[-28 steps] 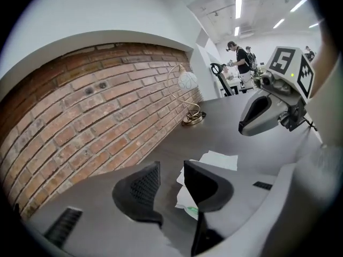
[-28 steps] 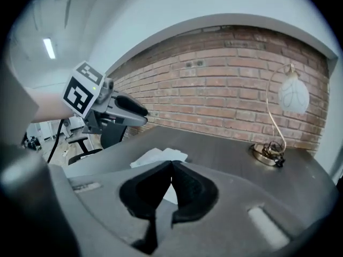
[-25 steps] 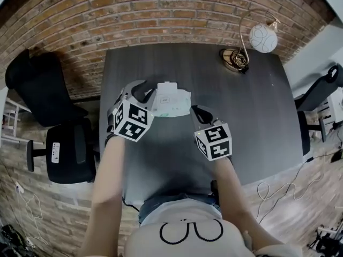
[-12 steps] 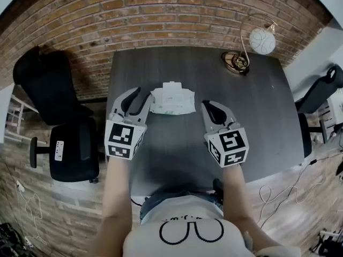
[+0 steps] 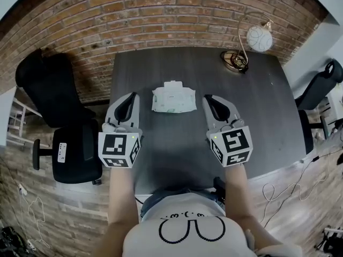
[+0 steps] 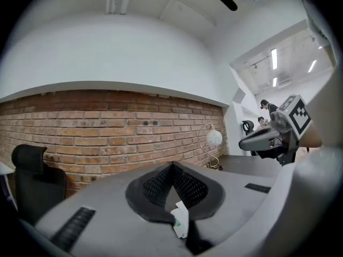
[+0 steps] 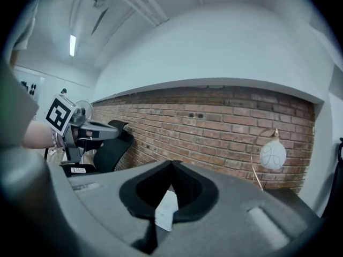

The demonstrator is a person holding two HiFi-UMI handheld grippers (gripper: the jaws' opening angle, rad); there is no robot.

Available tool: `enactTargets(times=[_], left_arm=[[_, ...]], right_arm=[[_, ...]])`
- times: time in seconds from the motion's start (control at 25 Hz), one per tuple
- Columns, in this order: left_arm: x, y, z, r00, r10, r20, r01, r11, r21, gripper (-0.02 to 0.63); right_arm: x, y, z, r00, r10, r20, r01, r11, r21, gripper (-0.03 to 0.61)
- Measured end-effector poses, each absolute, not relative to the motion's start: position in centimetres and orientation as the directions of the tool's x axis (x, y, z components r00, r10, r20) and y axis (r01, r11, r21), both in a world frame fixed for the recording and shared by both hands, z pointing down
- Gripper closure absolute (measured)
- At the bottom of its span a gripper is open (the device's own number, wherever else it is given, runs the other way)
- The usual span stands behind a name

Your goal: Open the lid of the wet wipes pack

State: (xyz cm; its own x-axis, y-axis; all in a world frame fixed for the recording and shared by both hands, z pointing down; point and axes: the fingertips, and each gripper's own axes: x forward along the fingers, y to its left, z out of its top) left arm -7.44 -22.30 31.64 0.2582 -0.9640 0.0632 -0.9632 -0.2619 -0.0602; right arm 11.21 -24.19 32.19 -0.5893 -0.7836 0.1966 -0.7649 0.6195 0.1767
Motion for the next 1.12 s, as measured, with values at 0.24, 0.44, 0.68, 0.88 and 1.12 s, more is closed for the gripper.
enactTargets(times=[0.24, 0.44, 0.68, 0.88, 1.12], left_arm=[[-7.5, -21.5, 30.8, 0.265, -0.964, 0.033, -0.961, -0.267, -0.076, 0.615], [-7.4, -21.0, 30.2, 0.276, -0.961, 0.016, -0.957, -0.276, -0.089, 0.615], [-7.7, -20.6, 29.2, 0.278, -0.961, -0.006, -0.956, -0.276, -0.095, 0.615], [-8.1, -20.4, 28.6, 0.277, -0.961, -0.022, -0.957, -0.274, -0.096, 0.615], [-8.3, -20.1, 28.5, 0.282, -0.959, -0.029, -0.955, -0.277, -0.101, 0.615]], right_arm=[[11.4, -23.4, 29.9, -0.566, -0.813, 0.134, -0.797, 0.582, 0.164, 0.578], [11.3, -22.6, 28.8, -0.550, -0.827, 0.116, -0.810, 0.562, 0.168, 0.578], [11.3, -21.9, 27.8, -0.540, -0.836, 0.103, -0.817, 0.549, 0.175, 0.578], [10.9, -21.6, 27.6, -0.539, -0.836, 0.104, -0.817, 0.549, 0.178, 0.578], [10.4, -21.3, 27.6, -0.542, -0.833, 0.110, -0.812, 0.553, 0.186, 0.578]])
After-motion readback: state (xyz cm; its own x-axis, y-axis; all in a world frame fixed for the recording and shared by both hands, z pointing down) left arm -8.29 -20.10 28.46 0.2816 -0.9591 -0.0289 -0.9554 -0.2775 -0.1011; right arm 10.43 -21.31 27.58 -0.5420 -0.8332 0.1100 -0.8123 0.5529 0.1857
